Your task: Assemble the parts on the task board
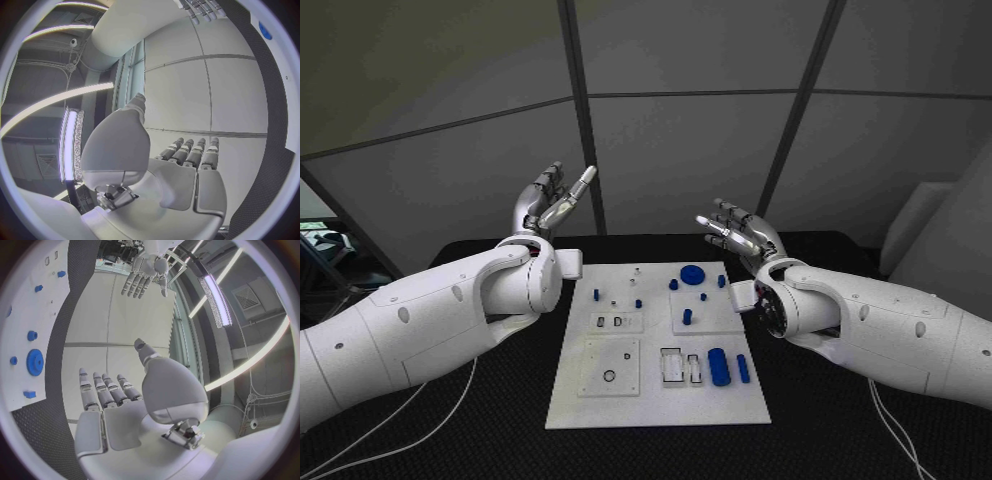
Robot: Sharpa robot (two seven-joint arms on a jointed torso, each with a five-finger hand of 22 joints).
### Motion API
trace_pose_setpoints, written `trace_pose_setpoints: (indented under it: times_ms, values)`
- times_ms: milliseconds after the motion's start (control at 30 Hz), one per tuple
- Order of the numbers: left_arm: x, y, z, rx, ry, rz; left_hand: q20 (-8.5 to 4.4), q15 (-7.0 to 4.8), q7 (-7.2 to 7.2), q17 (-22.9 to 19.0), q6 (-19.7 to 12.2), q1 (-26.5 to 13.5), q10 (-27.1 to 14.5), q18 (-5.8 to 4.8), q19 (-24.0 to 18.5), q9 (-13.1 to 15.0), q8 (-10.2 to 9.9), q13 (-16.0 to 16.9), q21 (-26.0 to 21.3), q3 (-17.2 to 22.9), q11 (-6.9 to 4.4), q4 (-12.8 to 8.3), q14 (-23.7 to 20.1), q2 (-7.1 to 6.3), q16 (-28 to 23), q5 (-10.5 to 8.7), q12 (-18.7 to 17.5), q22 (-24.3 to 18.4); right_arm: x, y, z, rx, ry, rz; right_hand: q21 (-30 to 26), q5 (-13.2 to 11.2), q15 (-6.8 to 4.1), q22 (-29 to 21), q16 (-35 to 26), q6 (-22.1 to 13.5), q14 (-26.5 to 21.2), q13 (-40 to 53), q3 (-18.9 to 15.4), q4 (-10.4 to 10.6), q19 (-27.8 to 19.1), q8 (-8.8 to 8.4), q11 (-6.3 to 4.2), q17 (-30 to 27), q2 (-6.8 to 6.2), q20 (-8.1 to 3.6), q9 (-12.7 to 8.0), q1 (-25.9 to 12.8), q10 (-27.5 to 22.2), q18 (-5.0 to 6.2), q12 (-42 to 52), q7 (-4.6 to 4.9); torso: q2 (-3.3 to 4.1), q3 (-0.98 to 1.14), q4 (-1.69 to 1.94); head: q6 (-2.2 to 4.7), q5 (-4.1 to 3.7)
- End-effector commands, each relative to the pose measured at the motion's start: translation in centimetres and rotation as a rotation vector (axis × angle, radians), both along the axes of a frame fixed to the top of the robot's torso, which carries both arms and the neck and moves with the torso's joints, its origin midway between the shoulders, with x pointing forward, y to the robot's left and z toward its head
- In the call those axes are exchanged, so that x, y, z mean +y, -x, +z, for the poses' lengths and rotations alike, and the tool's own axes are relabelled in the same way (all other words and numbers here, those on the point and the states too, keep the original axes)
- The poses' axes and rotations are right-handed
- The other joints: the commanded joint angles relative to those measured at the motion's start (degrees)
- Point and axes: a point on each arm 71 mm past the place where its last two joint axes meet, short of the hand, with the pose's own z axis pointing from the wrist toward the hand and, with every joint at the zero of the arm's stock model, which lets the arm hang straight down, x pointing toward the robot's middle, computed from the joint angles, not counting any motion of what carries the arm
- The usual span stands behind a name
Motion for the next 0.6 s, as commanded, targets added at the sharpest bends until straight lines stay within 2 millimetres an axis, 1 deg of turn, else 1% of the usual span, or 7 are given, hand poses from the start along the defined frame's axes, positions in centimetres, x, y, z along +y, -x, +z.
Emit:
trace_pose_setpoints:
  times_ms: [33, 167, 200, 333, 500, 533, 600]
  values:
    - [-0.3, 0.0, 0.4, -0.042, 0.001, -0.042, 0.89, 1.14, 6.42, 0.24, 0.95, 2.66, 0.66, -0.41, 0.52, 0.16, 0.27, 0.20, 0.47, 0.75, 1.24, 0.67, 1.07, 0.42, 0.52, 0.25, 0.44, 0.24, 1.0, -0.1, -0.1, 0.020, 0.063, 0.175, 5.84, 1.25, -0.23, 2.62, 4.19, 17.23, 23.28, 1.82, 1.77, -3.59, 15.87, 3.52, 0.46, 1.65, 0.31, 0.45, 1.91, 7.29, 22.91, 4.18, 4.38, 7.49, -0.01, -0.01, 0.01, -0.01, 0.00]
    - [-0.3, 0.0, 0.4, -0.042, 0.001, -0.042, 0.88, 1.35, 7.16, 0.52, 1.89, 3.03, 2.03, -0.48, 1.68, 0.29, 0.45, 0.38, 0.97, 1.22, 2.01, 0.65, 3.34, 0.98, 0.95, 0.12, 0.67, 0.53, 1.1, -0.2, -0.1, 0.024, 0.073, 0.193, 6.88, 1.01, -1.59, 2.64, 4.81, 25.80, 30.75, 1.81, 2.63, -4.60, 18.19, 4.68, -0.90, 1.66, -0.18, 0.45, 2.31, 8.52, 31.70, 5.54, 5.37, 6.27, -0.01, -0.01, 0.01, -0.01, 0.00]
    - [0.8, 0.0, 0.4, -0.044, 0.009, -0.069, 0.89, 1.49, 7.46, 0.71, 2.69, 3.30, 3.23, -0.56, 2.57, 0.40, 0.61, 0.53, 1.36, 1.57, 2.38, 0.61, 4.92, 1.43, 1.26, 0.01, 0.89, 0.74, 0.1, -0.7, 1.1, -0.287, 0.376, 0.166, 7.19, 0.82, -2.03, 2.59, 4.80, 28.75, 32.37, 1.75, 2.97, -4.86, 18.98, 4.92, -1.37, 1.66, -0.44, 0.40, 2.36, 8.76, 33.36, 5.97, 5.34, 5.90, 0.59, -0.06, -0.43, -0.43, 0.27]
    - [1.1, 0.1, 0.5, -0.049, 0.009, -0.070, 0.89, 2.03, 8.23, 1.24, 6.42, 4.16, 7.49, -1.12, 6.65, 0.86, 1.37, 0.94, 3.16, 2.61, 3.32, 0.47, 10.72, 2.94, 2.40, -0.31, 1.53, 1.64, 0.0, -0.9, 1.3, -0.338, 0.455, 0.176, 8.01, 0.54, -2.92, 2.49, 4.49, 34.98, 35.87, 1.66, 3.96, -5.19, 21.08, 4.99, -2.27, 1.61, -1.09, 0.15, 2.27, 8.81, 36.93, 6.50, 4.83, 5.36, 0.71, 0.08, -0.39, -0.66, 0.23]
    - [1.4, 0.5, 0.8, -0.063, 0.016, -0.089, 0.66, 0.71, 7.07, 2.42, 14.93, 5.23, 16.01, 0.12, 24.14, 1.76, 3.23, 1.64, 10.54, 2.57, 3.31, -0.11, 25.82, 6.61, 5.74, -1.01, 2.98, 5.16, -0.1, -1.2, 1.9, -0.399, 0.561, 0.196, 9.10, 0.28, -3.86, 2.48, 4.34, 37.63, 39.76, 1.65, 5.40, -5.19, 23.58, 4.15, -2.88, 1.73, -1.81, -0.59, 2.07, 8.38, 39.84, 6.61, 3.72, 5.08, 1.39, 0.14, -0.44, -0.63, 0.12]
    - [1.4, 0.6, 0.9, -0.066, 0.019, -0.097, 0.59, 0.22, 6.10, 2.96, 17.39, 5.73, 20.56, 0.72, 28.74, 1.95, 3.70, 2.07, 12.61, 2.21, 3.78, -0.39, 32.34, 7.19, 7.24, -1.09, 4.08, 5.98, -0.1, -1.4, 2.2, -0.414, 0.593, 0.203, 9.46, 0.16, -4.16, 2.51, 4.33, 38.15, 40.90, 1.65, 5.79, -5.11, 24.34, 3.89, -3.05, 1.78, -2.07, -0.88, 2.06, 8.19, 40.52, 6.61, 3.36, 4.96, 1.60, 0.15, -0.31, -0.54, -0.02]
    - [1.5, 0.8, 1.0, -0.070, 0.022, -0.106, 0.53, -0.36, 5.43, 3.19, 21.26, 6.40, 26.86, 1.43, 32.01, 2.17, 4.30, 2.44, 14.17, 1.58, 3.90, -0.87, 37.54, 7.80, 8.24, -1.15, 5.48, 6.36, -0.1, -1.7, 2.7, -0.433, 0.633, 0.210, 9.82, 0.04, -4.47, 2.54, 4.29, 38.71, 42.05, 1.67, 6.25, -5.04, 25.10, 3.66, -3.27, 1.84, -2.35, -1.18, 2.07, 8.04, 41.30, 6.62, 3.03, 4.80, 1.88, 0.16, -0.21, -0.49, -0.07]
